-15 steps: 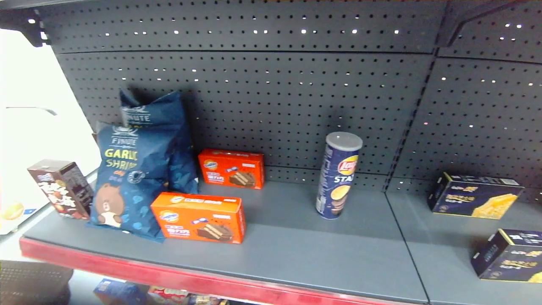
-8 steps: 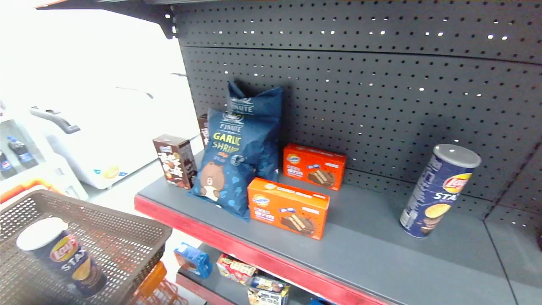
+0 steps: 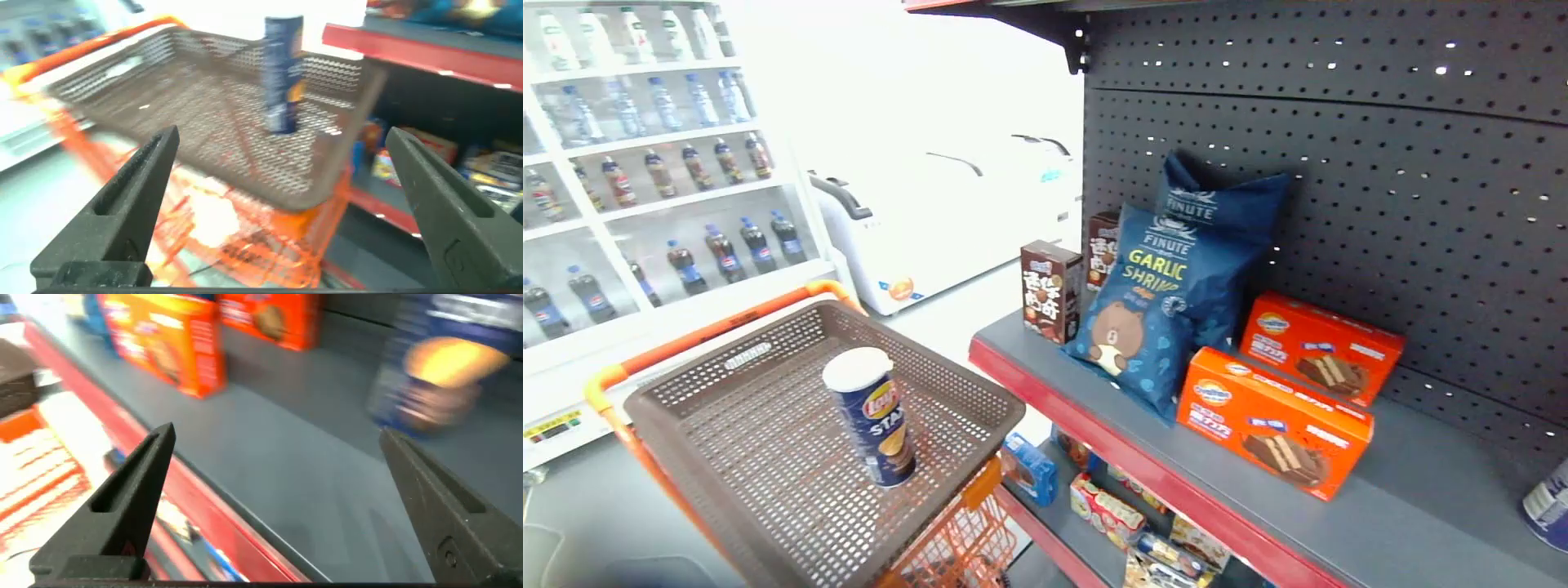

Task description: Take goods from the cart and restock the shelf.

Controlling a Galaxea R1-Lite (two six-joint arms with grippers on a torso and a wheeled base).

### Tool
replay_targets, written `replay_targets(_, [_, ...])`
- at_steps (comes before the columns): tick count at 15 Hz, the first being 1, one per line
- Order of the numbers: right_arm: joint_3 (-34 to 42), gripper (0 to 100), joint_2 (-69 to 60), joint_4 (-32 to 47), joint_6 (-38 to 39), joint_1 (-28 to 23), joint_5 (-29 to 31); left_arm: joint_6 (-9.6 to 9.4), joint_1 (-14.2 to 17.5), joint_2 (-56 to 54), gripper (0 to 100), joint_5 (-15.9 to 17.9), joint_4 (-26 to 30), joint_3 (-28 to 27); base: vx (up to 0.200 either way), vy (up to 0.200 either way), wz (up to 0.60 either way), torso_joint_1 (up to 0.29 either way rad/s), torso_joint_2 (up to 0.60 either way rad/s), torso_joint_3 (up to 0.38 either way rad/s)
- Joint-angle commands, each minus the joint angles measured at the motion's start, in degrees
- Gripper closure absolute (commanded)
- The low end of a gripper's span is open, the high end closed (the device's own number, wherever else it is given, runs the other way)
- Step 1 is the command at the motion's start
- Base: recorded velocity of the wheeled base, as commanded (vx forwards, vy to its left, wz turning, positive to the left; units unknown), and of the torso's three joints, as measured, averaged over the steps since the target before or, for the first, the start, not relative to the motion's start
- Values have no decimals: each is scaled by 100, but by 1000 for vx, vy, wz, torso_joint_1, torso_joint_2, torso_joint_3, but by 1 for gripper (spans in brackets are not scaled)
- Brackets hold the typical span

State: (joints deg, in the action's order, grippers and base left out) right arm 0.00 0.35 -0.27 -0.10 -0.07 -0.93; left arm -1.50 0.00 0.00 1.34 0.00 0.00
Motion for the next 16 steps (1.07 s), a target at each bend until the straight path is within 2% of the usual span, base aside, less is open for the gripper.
replay_targets(1, [0,0,9,0,1,-1,-4,-8,0,0,0,7,0,0,0,0,0,0,0,0])
replay_targets(5, [0,0,9,0,-8,-1,5,-26,0,0,0,-2,-9,0,0,0,0,0,0,0])
replay_targets(6, [0,0,9,0,-8,-1,5,-131,0,0,0,15,-123,-316,0,0,0,0,0,0])
replay_targets(7, [0,0,9,0,-8,-1,5,-246,9,62,0,-2,132,-976,0,0,0,0,0,0])
replay_targets(8, [0,0,9,0,-8,-1,-4,-281,18,369,0,-29,589,-1661,0,0,0,0,0,0])
replay_targets(9, [0,0,9,0,-8,-1,5,-333,141,686,0,-266,1187,-2505,0,0,0,0,0,0])
replay_targets(10, [0,0,9,0,-8,-1,5,-465,334,1151,0,-494,1661,-3059,0,0,0,0,0,0])
replay_targets(11, [0,0,9,0,-8,-1,5,-623,510,1600,0,-565,1854,-3375,0,0,0,0,0,0])
replay_targets(13, [0,0,9,0,-8,-1,5,-685,536,2461,0,-556,1854,-3665,0,0,0,0,0,0])
replay_targets(14, [0,0,9,0,-8,-1,5,-799,536,3155,0,-547,1811,-3700,0,0,0,0,0,0])
replay_targets(15, [0,0,9,0,-8,-1,5,-1072,510,3990,0,-538,1582,-3683,0,0,0,0,0,0])
replay_targets(16, [0,0,9,0,-8,-1,5,-1133,396,4447,0,-547,1169,-3577,0,0,0,0,0,0])
